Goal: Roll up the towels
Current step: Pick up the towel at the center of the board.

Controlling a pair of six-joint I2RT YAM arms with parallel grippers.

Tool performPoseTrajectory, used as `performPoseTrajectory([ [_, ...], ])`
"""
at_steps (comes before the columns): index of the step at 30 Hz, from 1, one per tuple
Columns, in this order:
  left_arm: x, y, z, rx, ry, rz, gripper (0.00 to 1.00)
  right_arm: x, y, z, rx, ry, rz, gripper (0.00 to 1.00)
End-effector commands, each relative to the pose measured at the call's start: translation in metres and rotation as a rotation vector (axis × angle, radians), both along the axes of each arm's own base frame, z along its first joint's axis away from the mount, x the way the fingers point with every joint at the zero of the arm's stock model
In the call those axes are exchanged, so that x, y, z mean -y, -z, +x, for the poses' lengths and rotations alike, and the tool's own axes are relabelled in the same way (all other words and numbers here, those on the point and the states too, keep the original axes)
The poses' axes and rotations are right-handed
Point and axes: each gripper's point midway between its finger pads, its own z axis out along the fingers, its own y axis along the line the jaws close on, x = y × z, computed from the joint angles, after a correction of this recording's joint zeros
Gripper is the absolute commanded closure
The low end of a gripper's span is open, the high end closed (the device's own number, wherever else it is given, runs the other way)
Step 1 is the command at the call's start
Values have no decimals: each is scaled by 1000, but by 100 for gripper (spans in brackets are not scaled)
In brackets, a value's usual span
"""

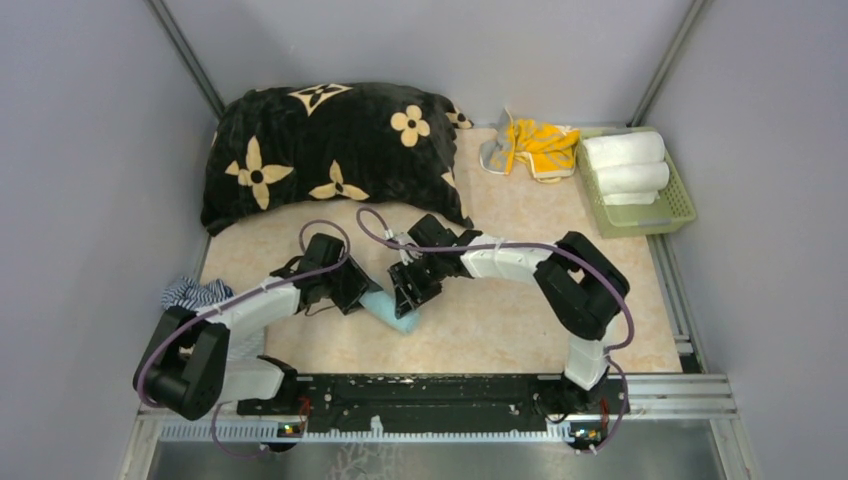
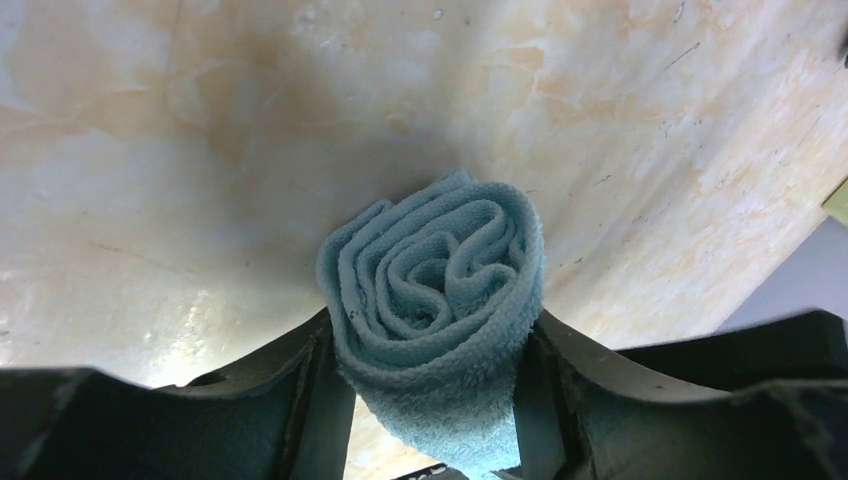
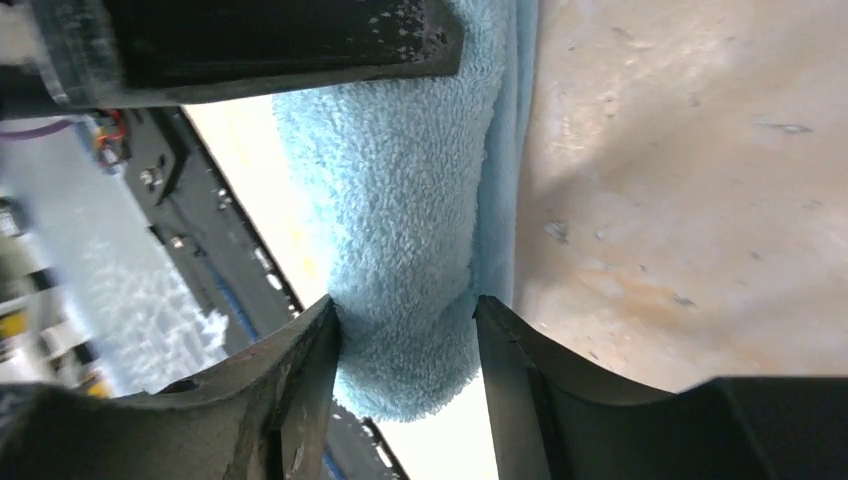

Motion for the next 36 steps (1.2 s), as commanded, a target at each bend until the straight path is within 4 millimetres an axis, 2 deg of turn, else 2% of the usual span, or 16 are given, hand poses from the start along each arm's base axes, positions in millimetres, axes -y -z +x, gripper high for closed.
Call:
performPoseTrajectory([
  [1,-25,35,-23,-111,50,163,42,14,-31,25,350,35,-120,45],
  [4,-24,37,-26,-143,74,172,42,9,-53,33,565,26,-185,41],
  [6,-23,36,-25,-145,80,175,42,1,-75,31,693,19,-185,39],
  [9,-21,33,-22,-141,91,182,42,-11,-80,22,800,-22,-211,37],
  [11,-20,32,-20,-144,99,192,42,-17,-67,19,825,-49,-265,37],
  [18,-17,35,-18,-158,113,196,41,-30,-45,15,918,-99,-360,33],
  [27,-16,41,-21,-183,122,198,40,-41,-8,-10,945,-215,-399,33],
  [31,-14,43,-23,-191,126,185,40,-36,12,-14,945,-240,-450,35],
  [36,-13,44,-25,-189,130,182,40,-18,41,-11,943,-248,-557,37],
])
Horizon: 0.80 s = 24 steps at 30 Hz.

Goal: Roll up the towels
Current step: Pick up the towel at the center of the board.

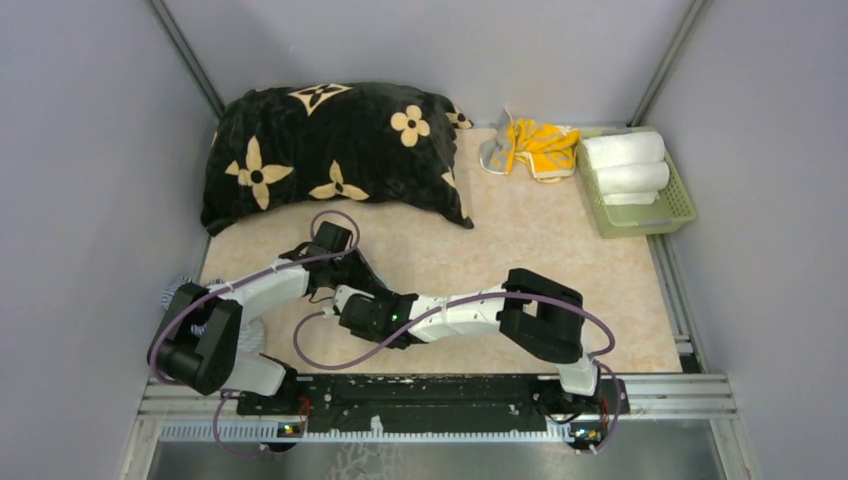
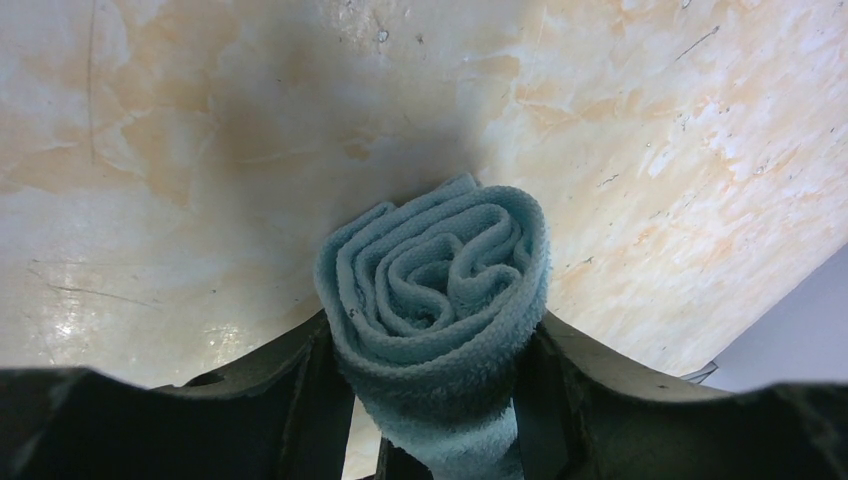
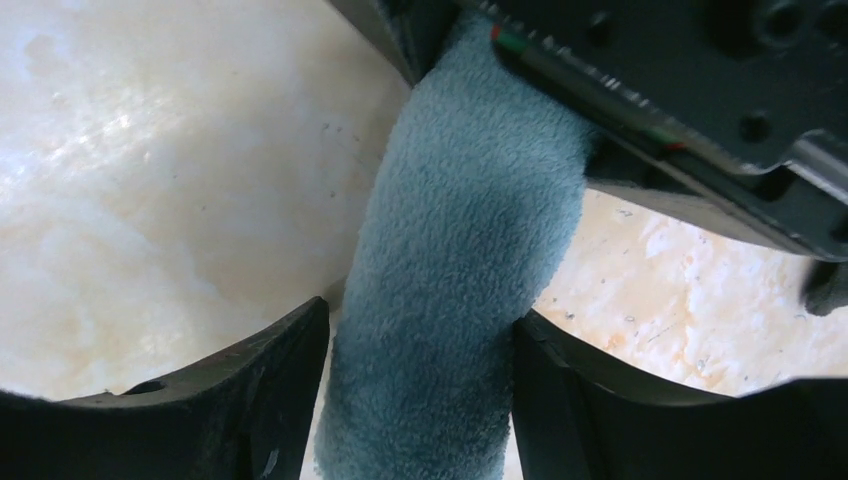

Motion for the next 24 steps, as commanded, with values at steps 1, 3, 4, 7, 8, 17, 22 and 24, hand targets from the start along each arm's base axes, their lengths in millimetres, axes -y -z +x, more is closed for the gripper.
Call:
performPoseTrajectory([
  [1,-25,39,-31,-108,14,138,40,11,34,-7,-14,13,-79,37],
  [3,-25,39,-31,-105,15,137,40,16,42,-9,-31,19,-99,38],
  [4,-24,39,-30,-103,17,135,40,18,45,-11,-42,21,-106,38],
  [7,-23,38,-30,-97,20,132,40,21,50,-13,-83,36,-103,43],
  [8,-22,38,-30,-92,22,131,39,22,51,-13,-96,41,-99,45],
  [17,-11,16,2,15,46,114,33,35,44,-14,-129,85,-77,82],
  [22,-7,-12,37,115,59,101,28,46,33,-14,-134,129,-57,92],
  [24,-12,-28,55,163,50,92,27,51,28,-14,-138,149,-44,95],
])
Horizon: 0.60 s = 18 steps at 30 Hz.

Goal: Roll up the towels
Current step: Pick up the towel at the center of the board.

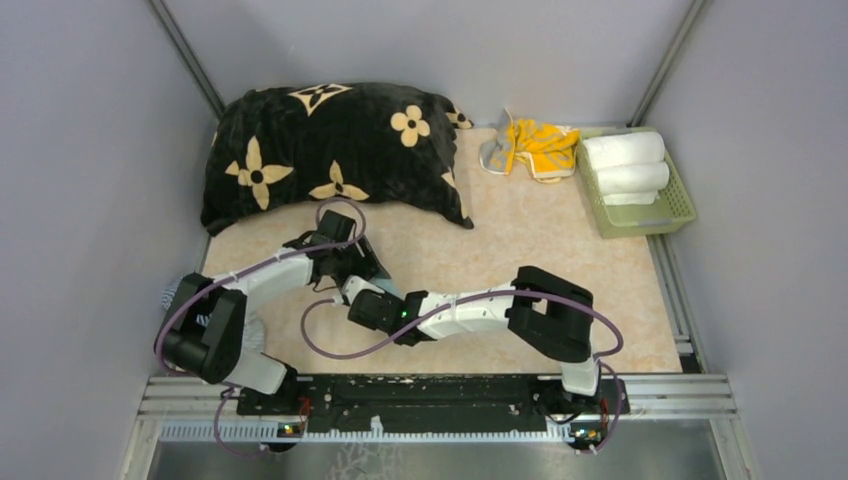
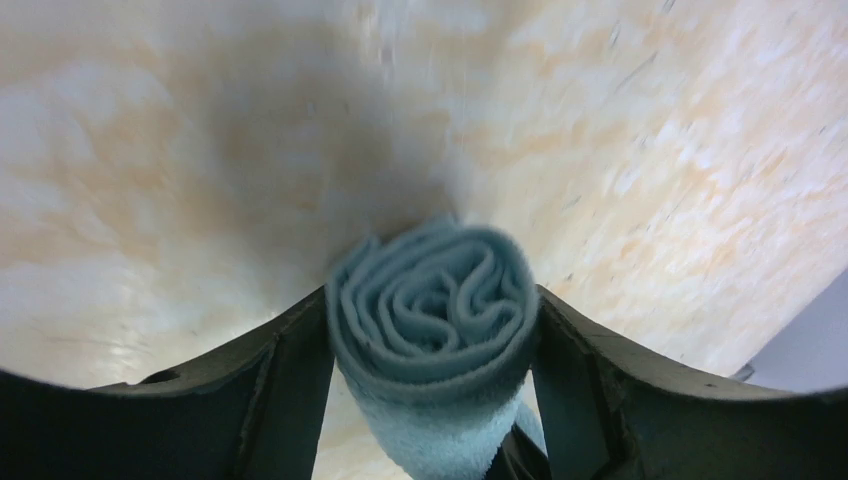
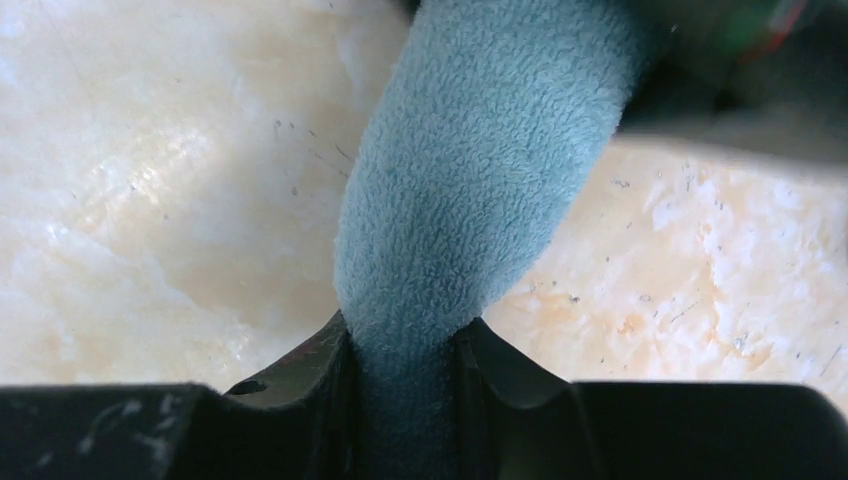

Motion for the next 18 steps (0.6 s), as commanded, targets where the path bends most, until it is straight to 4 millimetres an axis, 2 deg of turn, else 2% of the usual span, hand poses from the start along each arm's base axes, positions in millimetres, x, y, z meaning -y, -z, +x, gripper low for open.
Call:
performPoseTrajectory([
  [1,-20,-27,47,139,-12,55,26,45,21,-22,-144,49,-91,96],
  [5,-46,-68,82,251,-46,69,25,55,5,-15,-144,95,-56,98],
  [9,-80,-101,99,347,-83,131,23,65,-13,-2,-140,153,-19,100],
  [14,-110,-128,96,457,-88,227,23,87,-41,26,-145,291,59,100],
  [18,-126,-138,85,534,-56,317,22,118,-76,62,-112,466,134,100],
])
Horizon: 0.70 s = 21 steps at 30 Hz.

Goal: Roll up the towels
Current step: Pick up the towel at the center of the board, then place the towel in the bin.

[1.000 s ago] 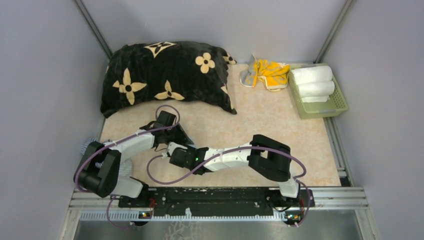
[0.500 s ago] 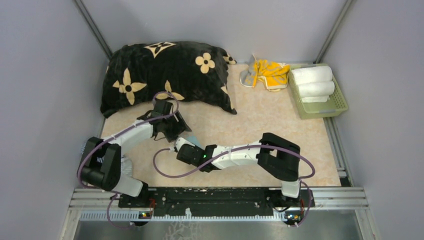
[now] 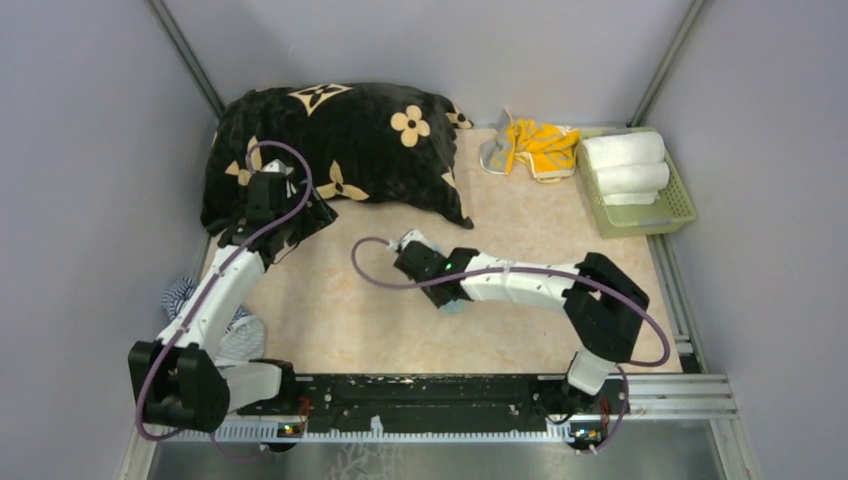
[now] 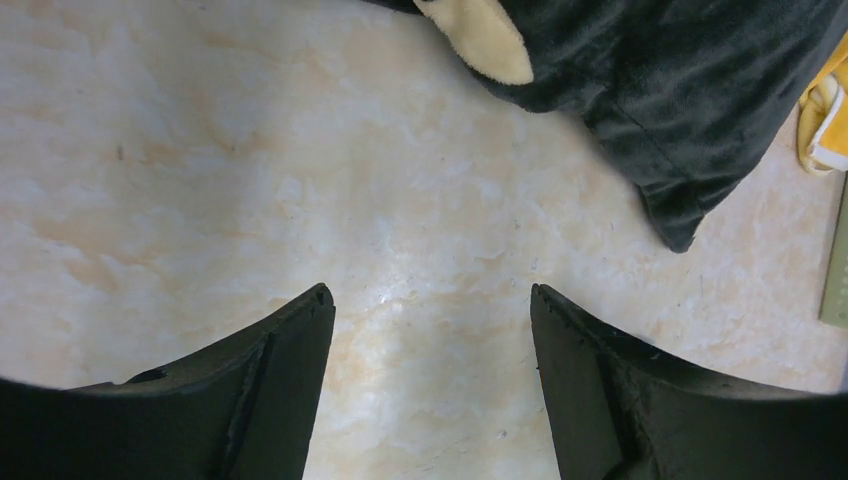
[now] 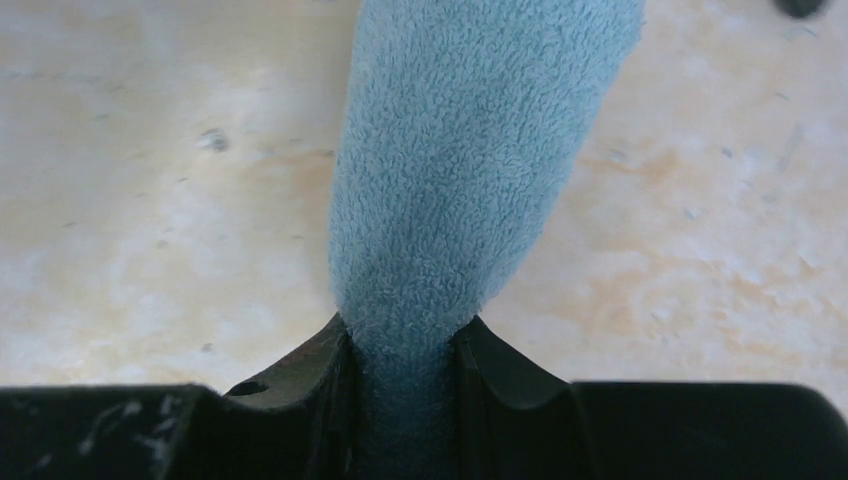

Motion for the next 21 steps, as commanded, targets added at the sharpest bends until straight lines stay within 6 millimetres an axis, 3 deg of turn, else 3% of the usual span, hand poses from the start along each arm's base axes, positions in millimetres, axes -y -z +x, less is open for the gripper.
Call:
performPoseTrajectory([
  [1,-24,-7,-16,67,28,162,22,35,-55,40,59,234,100,100],
  [5,-32,-6,-30,108,40,210,20,89,-83,82,112,496,122,100],
  [10,-37,0,-39,123,60,252,20,173,-115,124,183,849,157,100],
  [15,-34,4,-41,134,85,251,20,247,-134,146,255,1148,143,100],
  [21,-24,17,-40,120,131,219,20,336,-151,155,408,1477,14,100],
])
